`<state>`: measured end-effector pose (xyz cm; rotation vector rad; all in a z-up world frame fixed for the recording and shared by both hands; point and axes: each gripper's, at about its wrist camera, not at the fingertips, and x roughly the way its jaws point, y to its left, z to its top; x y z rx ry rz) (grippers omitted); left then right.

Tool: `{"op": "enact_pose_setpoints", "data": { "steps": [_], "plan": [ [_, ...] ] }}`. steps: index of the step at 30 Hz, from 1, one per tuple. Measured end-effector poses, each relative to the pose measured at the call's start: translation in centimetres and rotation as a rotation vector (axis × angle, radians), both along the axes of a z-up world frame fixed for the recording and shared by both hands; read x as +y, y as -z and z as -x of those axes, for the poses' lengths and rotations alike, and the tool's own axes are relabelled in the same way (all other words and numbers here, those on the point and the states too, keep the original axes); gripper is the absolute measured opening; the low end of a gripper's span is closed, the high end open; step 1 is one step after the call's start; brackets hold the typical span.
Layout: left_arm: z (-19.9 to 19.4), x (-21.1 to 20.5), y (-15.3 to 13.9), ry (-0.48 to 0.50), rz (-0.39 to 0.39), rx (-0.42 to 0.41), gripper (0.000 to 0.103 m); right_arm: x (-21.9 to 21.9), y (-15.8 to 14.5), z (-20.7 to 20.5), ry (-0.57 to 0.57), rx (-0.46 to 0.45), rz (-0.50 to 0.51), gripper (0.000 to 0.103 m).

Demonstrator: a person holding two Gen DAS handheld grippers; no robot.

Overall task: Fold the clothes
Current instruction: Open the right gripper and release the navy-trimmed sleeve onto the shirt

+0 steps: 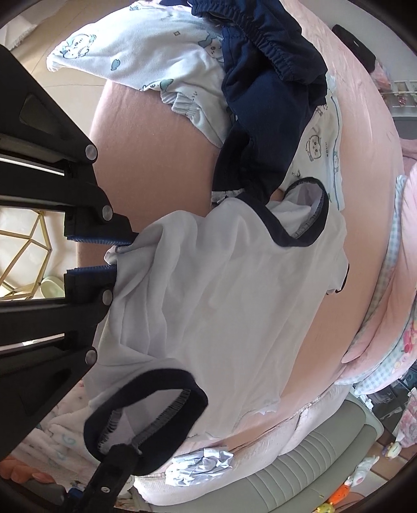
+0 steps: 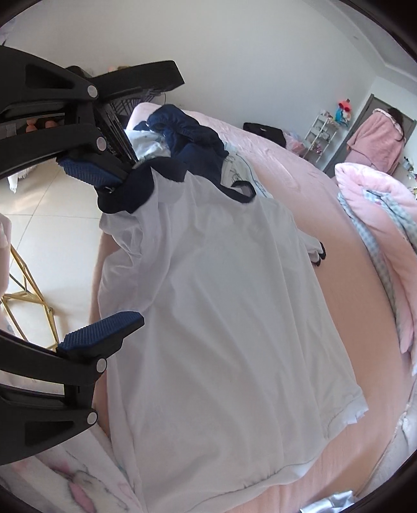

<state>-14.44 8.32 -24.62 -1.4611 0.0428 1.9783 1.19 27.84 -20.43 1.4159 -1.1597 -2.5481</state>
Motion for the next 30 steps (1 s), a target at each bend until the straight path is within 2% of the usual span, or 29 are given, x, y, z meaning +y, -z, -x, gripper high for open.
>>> {"op": "enact_pose_setpoints", "data": {
  "steps": [10, 15, 22, 30],
  "plan": [
    [1.2, -1.7, -1.0, -0.092, -0.023, -0.026, 0.007, -2.8, 0.6, -0.1, -0.067, -0.042, -0.051, 0.073],
    [0.7, -2.2, -1.4, -0.099, 0.002, 0.010, 0.007, -3.9, 0.6, 0.1, -0.116, -0.050, -0.084, 0.073],
    [1.2, -3.8, 0.0, -0.129, 0.027, -0.025, 0.007, -5.6, 1.5, 0.6, -0.176, -0.099, -0.122, 0.073],
    [1.5, -4.2, 1.7, -0.101, 0.073, -0.089, 0.009, -6.5, 2.4, 0.3, -0.196, -0.107, -0.070, 0.073]
  ]
}}
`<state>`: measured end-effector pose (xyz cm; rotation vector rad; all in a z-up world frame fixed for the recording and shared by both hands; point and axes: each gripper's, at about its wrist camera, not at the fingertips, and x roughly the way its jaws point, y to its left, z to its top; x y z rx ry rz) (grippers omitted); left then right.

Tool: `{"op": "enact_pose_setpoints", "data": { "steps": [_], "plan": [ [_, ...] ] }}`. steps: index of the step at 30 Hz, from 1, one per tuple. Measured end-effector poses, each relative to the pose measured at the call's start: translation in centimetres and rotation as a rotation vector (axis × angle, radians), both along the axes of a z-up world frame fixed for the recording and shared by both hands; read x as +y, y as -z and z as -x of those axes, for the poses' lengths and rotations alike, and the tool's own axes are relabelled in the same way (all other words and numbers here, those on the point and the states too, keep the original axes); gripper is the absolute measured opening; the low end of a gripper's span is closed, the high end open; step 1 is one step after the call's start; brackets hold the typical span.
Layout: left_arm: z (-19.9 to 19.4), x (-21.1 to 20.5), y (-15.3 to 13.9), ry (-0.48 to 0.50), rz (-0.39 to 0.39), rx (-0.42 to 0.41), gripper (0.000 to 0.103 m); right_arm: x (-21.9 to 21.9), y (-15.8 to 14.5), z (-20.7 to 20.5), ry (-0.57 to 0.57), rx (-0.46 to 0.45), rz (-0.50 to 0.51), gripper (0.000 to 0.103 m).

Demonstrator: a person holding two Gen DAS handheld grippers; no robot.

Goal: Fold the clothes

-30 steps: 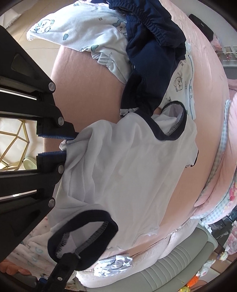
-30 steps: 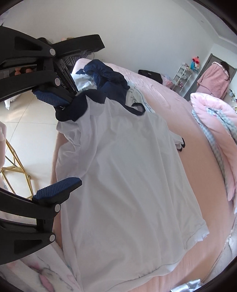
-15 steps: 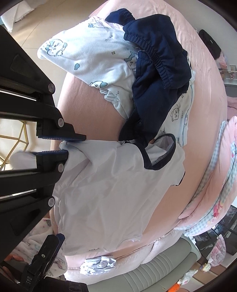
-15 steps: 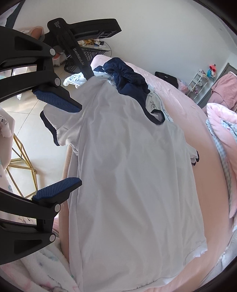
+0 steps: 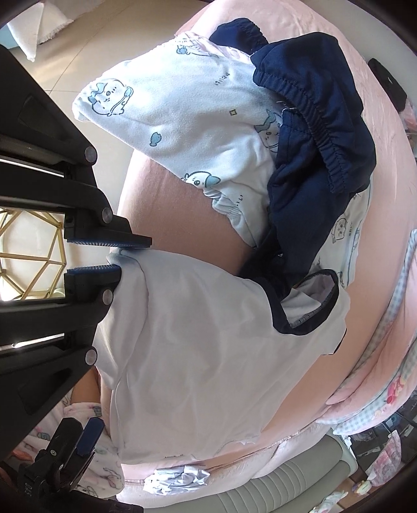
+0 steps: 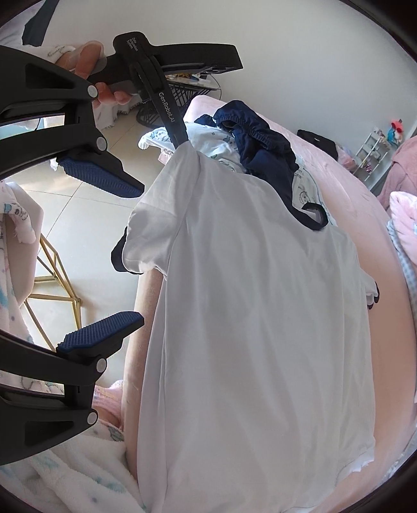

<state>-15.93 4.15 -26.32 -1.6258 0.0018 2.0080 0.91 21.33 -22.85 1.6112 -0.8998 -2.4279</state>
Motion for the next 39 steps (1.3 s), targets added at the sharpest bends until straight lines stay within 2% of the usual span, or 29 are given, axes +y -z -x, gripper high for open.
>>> {"op": "enact_pose_setpoints", "data": {
  "steps": [3, 8, 9, 11, 13, 15, 17, 18, 22, 25, 30, 39],
  "plan": [
    [0.2, -0.1, 0.7, -0.002, 0.013, -0.045, 0.009, -0.3, 0.0, -0.1, -0.008, 0.002, -0.017, 0.073],
    [0.2, -0.6, 1.9, 0.023, 0.067, -0.093, 0.016, -1.3, -0.8, 0.2, -0.064, 0.010, -0.142, 0.073],
    [0.1, -0.8, 2.1, 0.025, 0.074, -0.097, 0.016, -1.3, -0.7, 0.3, -0.073, 0.007, -0.136, 0.073],
    [-0.1, -1.4, 2.5, 0.022, 0.077, -0.110, 0.020, -1.1, -0.2, 0.3, -0.070, 0.002, -0.076, 0.073],
    [-0.2, -2.2, 3.0, 0.005, 0.067, -0.135, 0.025, -0.7, 0.7, 0.2, -0.043, -0.005, 0.026, 0.073],
    [-0.2, -3.0, 3.3, -0.014, 0.056, -0.154, 0.034, -0.4, 1.7, 0.2, -0.021, -0.023, 0.091, 0.073],
    [-0.3, -3.7, 3.6, -0.031, 0.036, -0.167, 0.049, -0.4, 2.7, 0.4, -0.006, -0.044, 0.115, 0.073],
    [-0.4, -4.0, 3.7, -0.036, 0.020, -0.176, 0.050, -0.4, 3.2, 0.5, 0.001, -0.052, 0.129, 0.073],
    [-0.8, -4.5, 4.2, -0.039, -0.032, -0.223, 0.051, 0.0, 4.9, 1.1, 0.029, -0.067, 0.198, 0.073],
    [-1.4, -4.0, 4.3, -0.012, -0.015, -0.208, 0.051, -0.1, 5.2, 1.6, 0.028, -0.056, 0.207, 0.073],
    [-2.7, -2.6, 3.8, 0.055, -0.032, -0.185, 0.051, -0.5, 5.5, 2.3, 0.018, -0.039, 0.215, 0.073],
    [-4.6, -0.8, 5.3, 0.107, -0.019, -0.199, 0.051, -1.3, 7.8, 3.3, 0.004, -0.059, 0.318, 0.073]
  ]
}}
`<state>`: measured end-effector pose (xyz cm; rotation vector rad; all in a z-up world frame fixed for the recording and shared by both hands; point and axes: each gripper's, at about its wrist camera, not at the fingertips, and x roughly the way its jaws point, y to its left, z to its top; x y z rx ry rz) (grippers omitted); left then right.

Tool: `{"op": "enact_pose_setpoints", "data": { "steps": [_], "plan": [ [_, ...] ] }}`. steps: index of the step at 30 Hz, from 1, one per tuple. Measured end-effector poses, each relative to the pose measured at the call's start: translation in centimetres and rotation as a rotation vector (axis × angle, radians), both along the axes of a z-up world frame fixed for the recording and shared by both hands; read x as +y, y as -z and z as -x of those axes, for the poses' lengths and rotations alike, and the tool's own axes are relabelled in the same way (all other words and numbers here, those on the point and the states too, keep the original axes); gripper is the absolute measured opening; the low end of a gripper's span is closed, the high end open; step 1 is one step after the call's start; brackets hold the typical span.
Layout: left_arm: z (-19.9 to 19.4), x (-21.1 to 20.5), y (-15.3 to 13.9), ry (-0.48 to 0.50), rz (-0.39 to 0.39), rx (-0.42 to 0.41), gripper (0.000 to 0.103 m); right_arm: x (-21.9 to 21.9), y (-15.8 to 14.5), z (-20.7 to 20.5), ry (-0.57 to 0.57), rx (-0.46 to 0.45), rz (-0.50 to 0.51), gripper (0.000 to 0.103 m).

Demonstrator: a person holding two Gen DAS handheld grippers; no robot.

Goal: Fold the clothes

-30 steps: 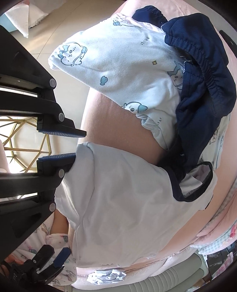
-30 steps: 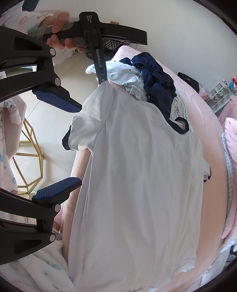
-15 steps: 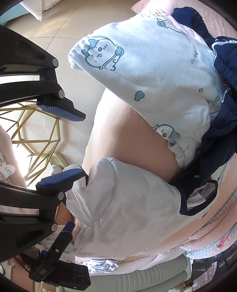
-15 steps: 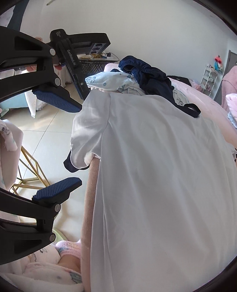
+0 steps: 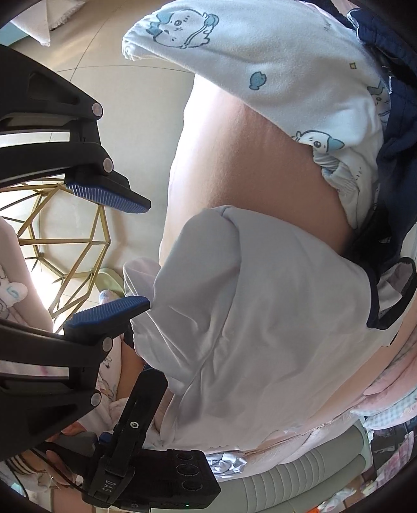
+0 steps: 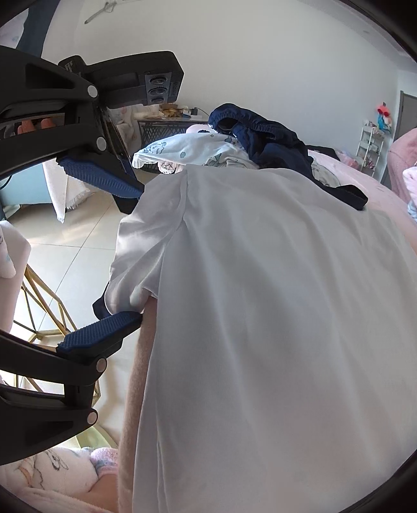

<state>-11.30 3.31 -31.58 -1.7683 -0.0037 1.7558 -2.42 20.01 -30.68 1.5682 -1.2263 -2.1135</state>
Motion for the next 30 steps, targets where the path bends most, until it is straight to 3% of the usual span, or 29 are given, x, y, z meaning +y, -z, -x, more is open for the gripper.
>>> {"op": "enact_pose_setpoints", "data": {
  "steps": [4, 9, 11, 22, 30],
  "plan": [
    [-0.7, -0.1, 0.3, 0.012, -0.010, -0.002, 0.051, -0.3, 0.7, 0.3, 0.004, 0.018, 0.059, 0.072],
    [-1.2, -0.1, 0.1, 0.026, -0.006, 0.026, 0.051, 0.0, 2.3, 0.1, 0.040, -0.021, 0.098, 0.027],
    [-1.4, 0.0, 0.0, 0.029, -0.009, 0.026, 0.051, 0.2, 2.6, 0.0, 0.052, -0.025, 0.139, 0.017],
    [-2.8, -1.2, -2.9, 0.030, -0.023, 0.104, 0.051, 0.8, 0.8, -0.8, 0.078, 0.075, 0.354, 0.014],
    [-4.1, -1.6, -2.8, 0.048, 0.031, 0.199, 0.051, 3.3, -0.7, -1.2, 0.175, 0.160, 0.456, 0.011]
  ]
}}
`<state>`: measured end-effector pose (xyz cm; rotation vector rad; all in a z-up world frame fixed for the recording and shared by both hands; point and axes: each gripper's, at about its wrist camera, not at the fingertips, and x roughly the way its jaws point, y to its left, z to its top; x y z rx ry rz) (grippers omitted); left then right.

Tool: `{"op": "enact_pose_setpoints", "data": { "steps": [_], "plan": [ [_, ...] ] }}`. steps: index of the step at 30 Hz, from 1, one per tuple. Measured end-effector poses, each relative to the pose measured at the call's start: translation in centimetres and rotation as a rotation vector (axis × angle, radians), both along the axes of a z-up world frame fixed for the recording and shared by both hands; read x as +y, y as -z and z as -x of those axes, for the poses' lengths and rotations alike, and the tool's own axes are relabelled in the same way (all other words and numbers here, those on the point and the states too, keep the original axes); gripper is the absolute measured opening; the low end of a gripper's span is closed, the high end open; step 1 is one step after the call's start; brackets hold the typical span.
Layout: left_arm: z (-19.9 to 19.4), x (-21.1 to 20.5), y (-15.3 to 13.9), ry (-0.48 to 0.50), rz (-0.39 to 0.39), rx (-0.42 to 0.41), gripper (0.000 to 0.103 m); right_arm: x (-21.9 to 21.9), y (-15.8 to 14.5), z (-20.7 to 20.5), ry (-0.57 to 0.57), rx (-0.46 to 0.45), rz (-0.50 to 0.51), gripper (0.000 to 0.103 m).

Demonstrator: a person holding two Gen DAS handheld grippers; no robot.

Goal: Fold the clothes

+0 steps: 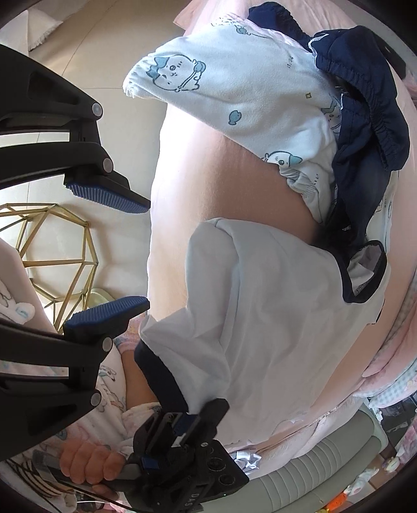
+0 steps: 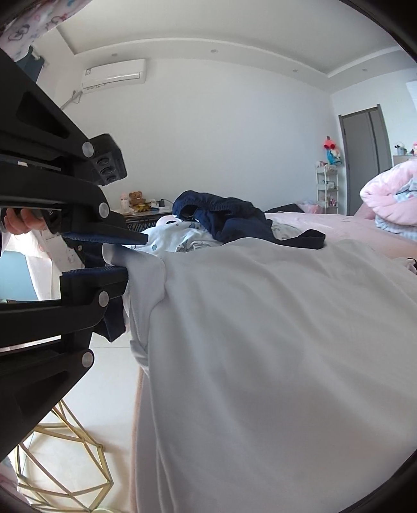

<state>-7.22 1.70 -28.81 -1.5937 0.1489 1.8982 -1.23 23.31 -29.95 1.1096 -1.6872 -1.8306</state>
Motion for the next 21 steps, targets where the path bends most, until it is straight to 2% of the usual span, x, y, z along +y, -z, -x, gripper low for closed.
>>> {"op": "enact_pose_setpoints", "data": {
  "steps": [3, 6, 12, 13, 14, 15, 17, 21],
  "plan": [
    [-1.0, 0.6, -0.1, 0.029, 0.008, 0.068, 0.051, 0.9, -0.3, 0.1, 0.030, 0.013, 0.033, 0.011],
    [-2.5, 1.9, -0.4, 0.082, 0.049, 0.185, 0.051, 1.1, -1.1, 0.6, 0.022, 0.024, 0.015, 0.011],
    [-4.4, 5.4, -2.7, 0.218, 0.096, 0.612, 0.051, 1.6, -1.7, 1.6, 0.020, 0.035, 0.049, 0.011],
    [-3.4, 4.5, -2.4, 0.243, 0.106, 0.661, 0.051, 1.7, -1.7, 1.6, 0.020, 0.033, 0.053, 0.011],
    [-1.9, 3.3, -1.9, 0.271, 0.109, 0.692, 0.051, 1.9, -1.7, 1.7, 0.015, 0.030, 0.053, 0.011],
    [-2.1, 3.3, -1.4, 0.306, 0.111, 0.702, 0.051, 2.1, -1.7, 1.6, 0.010, 0.027, 0.053, 0.011],
    [-0.3, 5.9, 0.2, 0.373, 0.137, 0.710, 0.051, 2.2, -1.7, 1.6, 0.007, 0.022, 0.060, 0.011],
    [-3.9, 5.6, 0.1, 0.446, 0.226, 0.810, 0.051, 2.2, -1.7, 1.4, 0.011, 0.019, 0.074, 0.011]
  ]
}}
